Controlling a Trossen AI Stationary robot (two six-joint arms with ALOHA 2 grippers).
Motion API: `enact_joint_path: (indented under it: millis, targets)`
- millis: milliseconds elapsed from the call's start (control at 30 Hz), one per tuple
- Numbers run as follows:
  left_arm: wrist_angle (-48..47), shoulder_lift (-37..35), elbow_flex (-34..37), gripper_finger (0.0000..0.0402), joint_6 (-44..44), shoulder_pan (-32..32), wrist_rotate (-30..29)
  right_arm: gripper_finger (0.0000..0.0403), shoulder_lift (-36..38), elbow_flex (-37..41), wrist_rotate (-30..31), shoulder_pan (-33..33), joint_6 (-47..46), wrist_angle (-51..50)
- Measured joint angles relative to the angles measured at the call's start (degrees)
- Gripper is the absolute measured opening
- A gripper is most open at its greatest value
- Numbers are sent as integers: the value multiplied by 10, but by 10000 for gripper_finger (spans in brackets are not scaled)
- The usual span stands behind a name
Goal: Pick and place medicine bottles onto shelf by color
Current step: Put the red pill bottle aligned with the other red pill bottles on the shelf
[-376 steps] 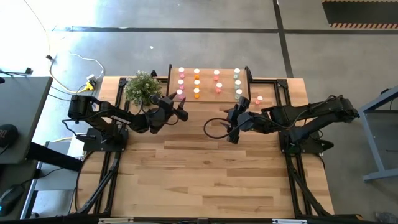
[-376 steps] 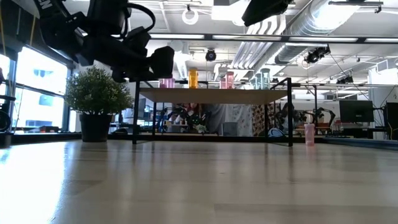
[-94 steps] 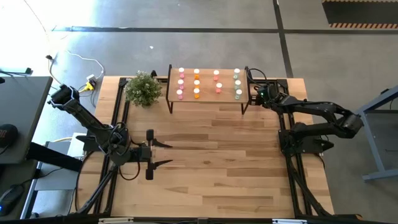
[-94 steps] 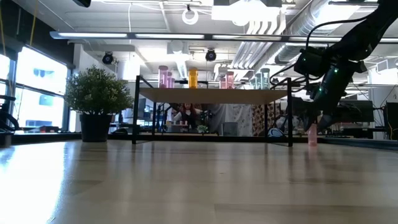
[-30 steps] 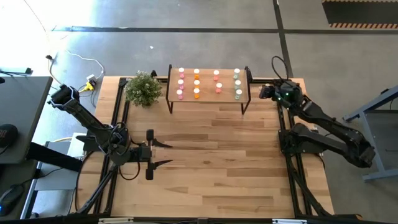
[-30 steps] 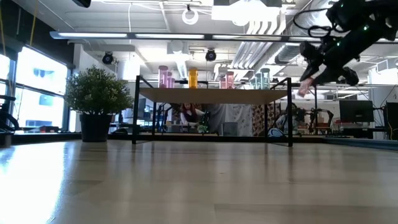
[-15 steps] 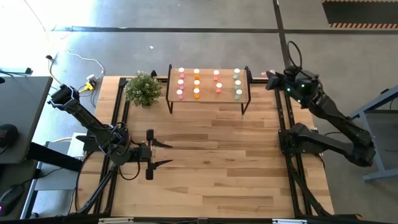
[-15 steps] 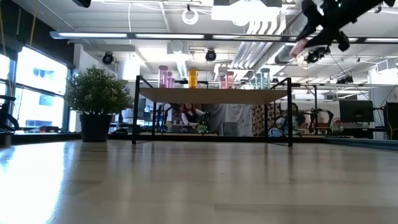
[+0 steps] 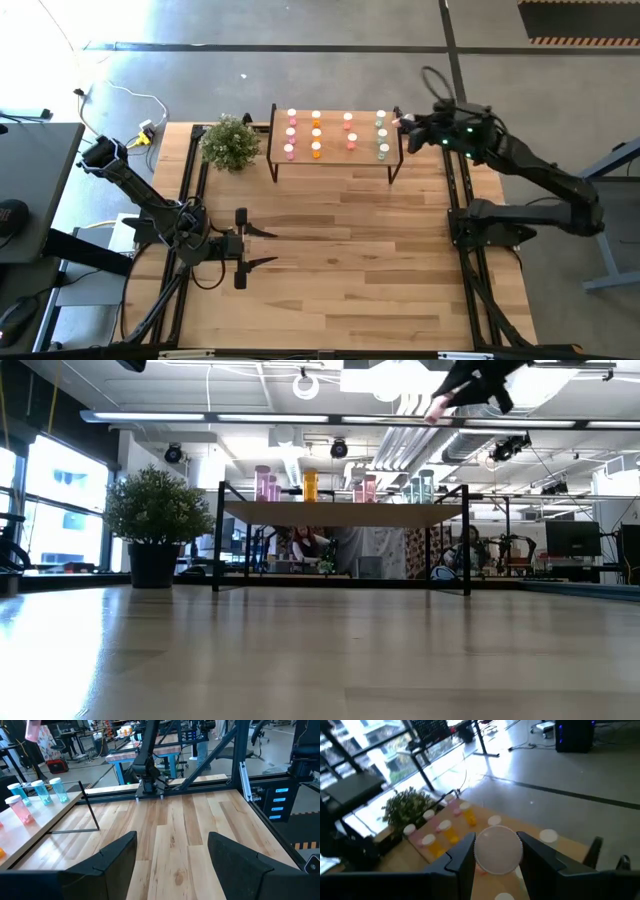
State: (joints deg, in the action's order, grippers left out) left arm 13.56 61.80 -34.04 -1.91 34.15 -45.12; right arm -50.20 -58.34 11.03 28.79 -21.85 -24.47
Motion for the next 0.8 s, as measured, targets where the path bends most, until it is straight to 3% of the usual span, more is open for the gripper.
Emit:
enact_joint_path:
  millis: [800]
  targets:
    - [0,0,0,234,0,0,0,128,-263,-131,3,-114,91,-83]
